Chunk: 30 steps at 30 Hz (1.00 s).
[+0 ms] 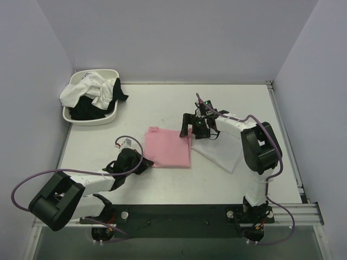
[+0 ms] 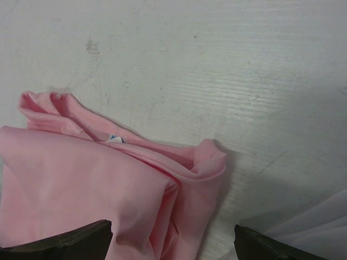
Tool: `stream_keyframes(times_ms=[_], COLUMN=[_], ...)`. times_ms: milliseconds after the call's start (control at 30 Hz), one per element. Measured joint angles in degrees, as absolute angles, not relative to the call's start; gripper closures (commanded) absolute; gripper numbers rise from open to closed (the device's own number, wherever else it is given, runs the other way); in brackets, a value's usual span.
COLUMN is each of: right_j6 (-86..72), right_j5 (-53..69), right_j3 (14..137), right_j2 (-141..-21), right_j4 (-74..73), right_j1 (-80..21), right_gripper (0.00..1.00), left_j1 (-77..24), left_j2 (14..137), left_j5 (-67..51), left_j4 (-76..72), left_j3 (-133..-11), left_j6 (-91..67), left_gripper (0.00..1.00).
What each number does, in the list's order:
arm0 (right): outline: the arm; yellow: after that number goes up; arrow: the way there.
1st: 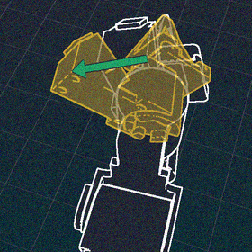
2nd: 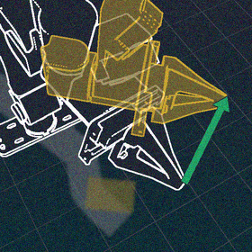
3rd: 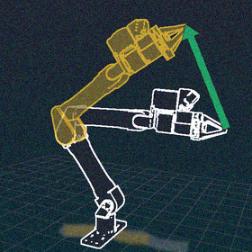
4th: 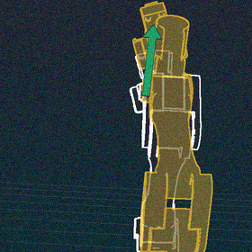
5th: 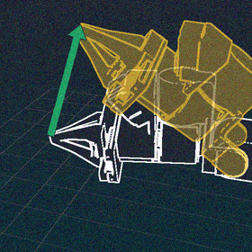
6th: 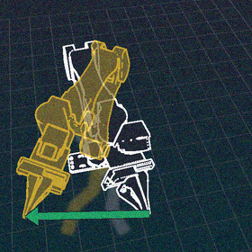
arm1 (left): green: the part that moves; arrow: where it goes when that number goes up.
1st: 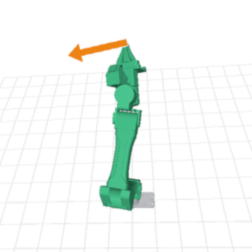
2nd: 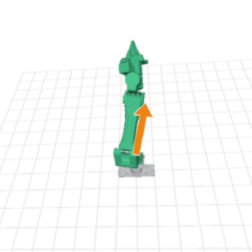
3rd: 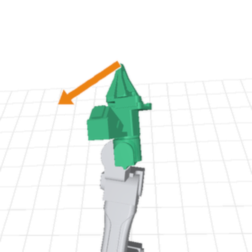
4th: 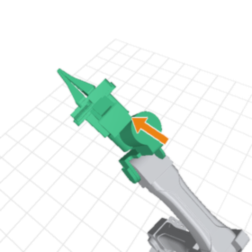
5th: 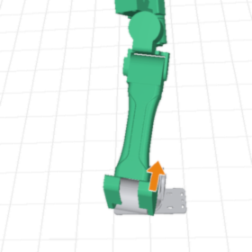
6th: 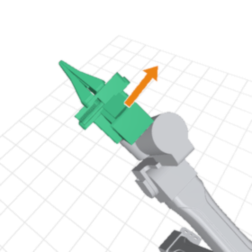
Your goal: Fold and stack the t-shirts
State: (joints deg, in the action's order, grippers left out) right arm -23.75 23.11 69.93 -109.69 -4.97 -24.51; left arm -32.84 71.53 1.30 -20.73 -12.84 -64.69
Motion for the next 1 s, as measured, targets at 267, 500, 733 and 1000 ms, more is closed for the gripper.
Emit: stream_keyframes(times_ms=[267, 500, 733, 1000], right_j6=[-23.1, -22.0, -22.0, -22.4], right_j5=[22.3, 21.2, 21.4, 22.3], right_j3=[70.5, 72.5, 72.8, 71.2], right_j2=[-109.7, -109.5, -110.3, -112.0], right_j4=[-5.6, -6.6, -5.5, -0.8], right_j1=[-26.0, -26.3, -26.5, -26.7], right_gripper=[0.03, 0.02, 0.04, 0.3], left_j1=[-32.8, -32.8, -32.8, -32.2], left_j2=[71.9, 71.9, 71.5, 70.7], left_j5=[1.3, 1.3, 1.3, 1.3], left_j4=[-21.2, -21.3, -21.0, -20.6], left_j3=[-12.8, -12.8, -12.7, -12.2], left_j6=[-64.3, -64.3, -64.2, -64.0], left_gripper=[1.0, 1.0, 1.0, 1.0])
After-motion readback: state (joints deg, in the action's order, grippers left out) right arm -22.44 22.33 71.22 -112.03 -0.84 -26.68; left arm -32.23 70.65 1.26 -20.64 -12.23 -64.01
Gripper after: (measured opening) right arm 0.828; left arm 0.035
